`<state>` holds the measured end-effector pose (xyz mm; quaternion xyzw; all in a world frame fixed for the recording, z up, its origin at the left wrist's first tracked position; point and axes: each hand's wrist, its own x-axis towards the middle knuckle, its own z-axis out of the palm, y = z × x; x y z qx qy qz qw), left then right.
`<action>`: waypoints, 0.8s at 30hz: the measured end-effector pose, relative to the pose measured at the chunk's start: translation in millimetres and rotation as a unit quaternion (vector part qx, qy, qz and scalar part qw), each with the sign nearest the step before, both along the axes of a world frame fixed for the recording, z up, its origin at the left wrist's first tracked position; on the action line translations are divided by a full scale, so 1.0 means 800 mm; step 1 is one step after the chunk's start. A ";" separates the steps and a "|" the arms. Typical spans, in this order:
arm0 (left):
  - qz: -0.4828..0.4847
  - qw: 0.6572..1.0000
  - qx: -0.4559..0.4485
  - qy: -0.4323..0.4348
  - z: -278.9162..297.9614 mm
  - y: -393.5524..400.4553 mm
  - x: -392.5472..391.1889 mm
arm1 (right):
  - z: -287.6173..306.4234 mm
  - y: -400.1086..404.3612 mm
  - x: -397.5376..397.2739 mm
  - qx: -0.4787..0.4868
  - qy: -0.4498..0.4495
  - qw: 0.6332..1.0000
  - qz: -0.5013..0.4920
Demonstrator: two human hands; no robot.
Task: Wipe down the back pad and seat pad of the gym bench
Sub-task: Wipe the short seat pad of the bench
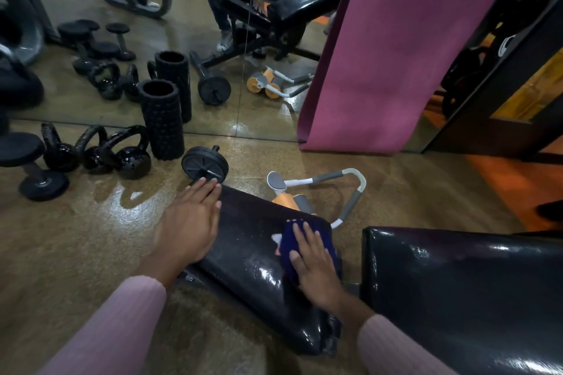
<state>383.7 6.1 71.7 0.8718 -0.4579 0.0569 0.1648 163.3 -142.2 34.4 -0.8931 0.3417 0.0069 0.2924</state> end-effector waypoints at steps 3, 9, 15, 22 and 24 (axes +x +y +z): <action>0.001 1.000 -0.003 0.003 0.000 0.000 -0.002 | -0.012 -0.037 -0.016 0.058 0.002 0.995 -0.078; -0.001 1.000 0.000 -0.004 0.001 0.001 -0.003 | 0.007 -0.049 0.058 0.018 0.067 0.995 -0.066; 0.000 1.000 -0.006 -0.001 0.001 0.000 0.000 | 0.006 0.021 -0.019 -0.030 -0.022 0.997 0.062; -0.002 1.000 -0.011 -0.004 0.002 0.001 -0.004 | -0.003 -0.040 0.037 0.039 0.056 0.989 -0.131; 0.001 1.000 -0.009 -0.005 0.003 0.000 -0.004 | 0.009 -0.022 0.057 0.010 0.052 0.994 -0.096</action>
